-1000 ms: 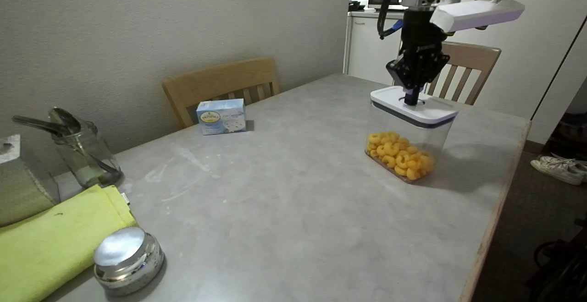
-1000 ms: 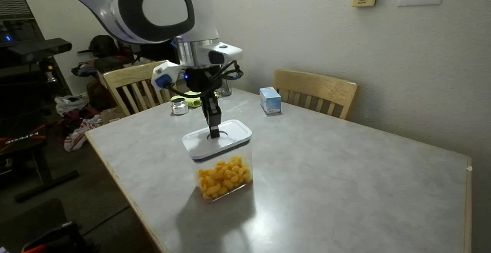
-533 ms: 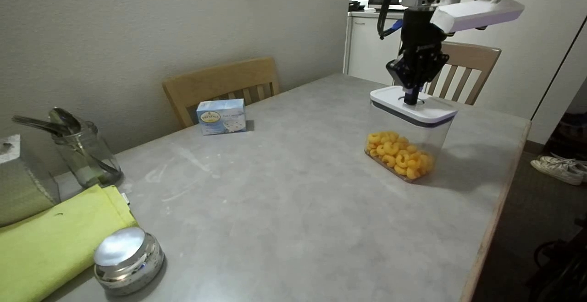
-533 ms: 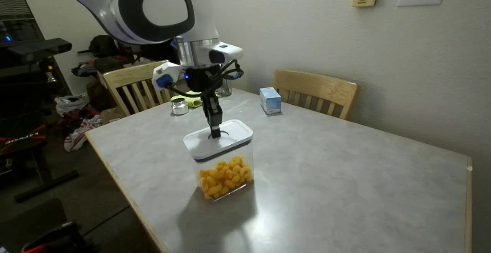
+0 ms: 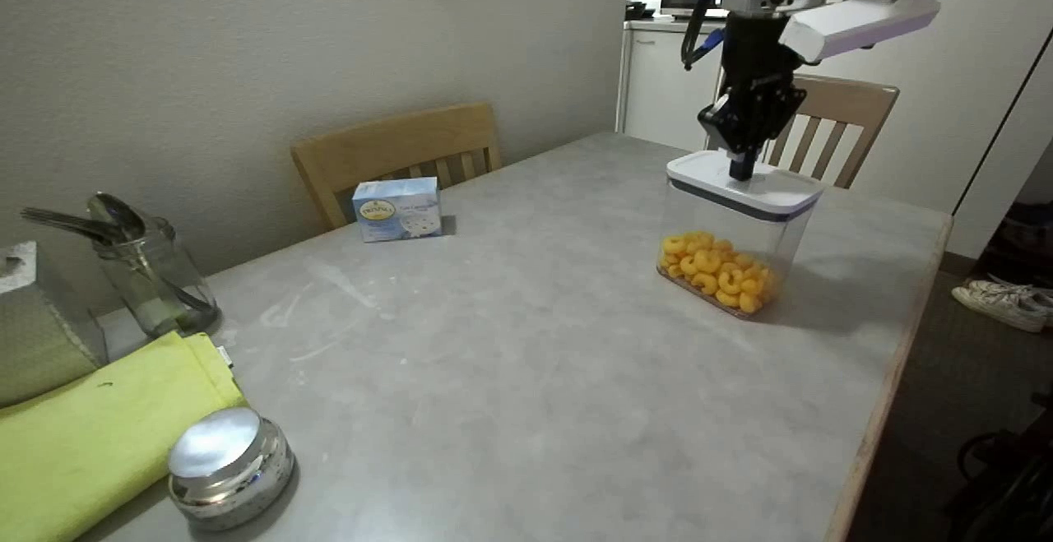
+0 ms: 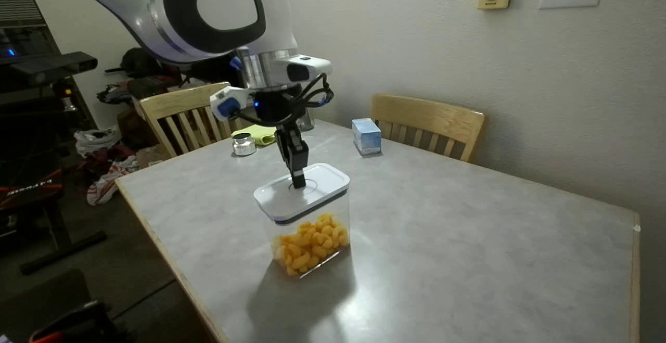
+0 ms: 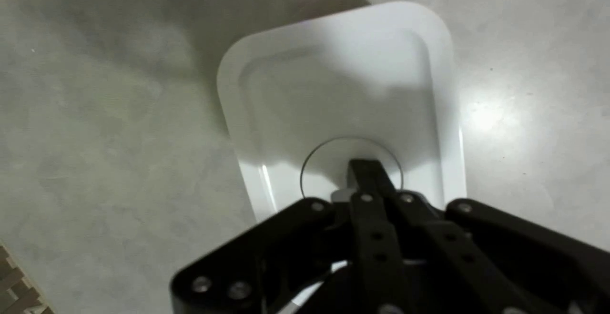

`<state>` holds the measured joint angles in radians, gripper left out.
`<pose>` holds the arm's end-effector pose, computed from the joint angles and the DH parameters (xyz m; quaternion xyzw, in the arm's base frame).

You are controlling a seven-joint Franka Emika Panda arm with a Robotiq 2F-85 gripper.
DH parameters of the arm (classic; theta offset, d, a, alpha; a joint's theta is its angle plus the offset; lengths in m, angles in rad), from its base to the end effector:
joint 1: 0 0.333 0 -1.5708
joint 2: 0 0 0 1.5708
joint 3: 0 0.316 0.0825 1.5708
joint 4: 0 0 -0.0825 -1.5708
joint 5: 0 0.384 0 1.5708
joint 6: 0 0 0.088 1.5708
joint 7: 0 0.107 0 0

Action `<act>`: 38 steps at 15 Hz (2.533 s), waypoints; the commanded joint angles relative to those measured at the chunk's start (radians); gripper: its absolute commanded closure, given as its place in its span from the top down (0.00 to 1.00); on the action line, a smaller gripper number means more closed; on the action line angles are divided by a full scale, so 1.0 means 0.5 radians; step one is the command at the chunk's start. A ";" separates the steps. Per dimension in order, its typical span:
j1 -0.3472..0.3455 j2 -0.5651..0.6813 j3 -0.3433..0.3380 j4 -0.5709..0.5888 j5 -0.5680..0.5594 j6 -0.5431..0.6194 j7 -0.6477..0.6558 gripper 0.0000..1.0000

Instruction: Press the button atop the lid and then remove the lid and put it on the table

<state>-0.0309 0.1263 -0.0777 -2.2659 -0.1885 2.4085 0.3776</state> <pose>0.5302 -0.0589 0.3059 0.9827 -0.1719 0.0171 0.0667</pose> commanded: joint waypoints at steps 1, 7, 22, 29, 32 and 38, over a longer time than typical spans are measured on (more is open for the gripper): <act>0.004 -0.061 -0.007 0.003 -0.004 0.013 -0.029 0.00; -0.004 -0.185 -0.001 0.047 -0.083 -0.039 -0.007 0.00; -0.044 -0.073 -0.011 -0.011 0.059 0.082 -0.108 0.80; -0.099 -0.003 -0.003 -0.050 0.329 0.321 -0.644 1.00; -0.126 -0.010 0.003 -0.045 0.417 0.305 -0.908 1.00; -0.154 -0.016 0.017 -0.024 0.537 0.247 -1.322 1.00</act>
<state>-0.0875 0.1214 -0.0836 -2.2772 0.0404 2.5367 -0.1830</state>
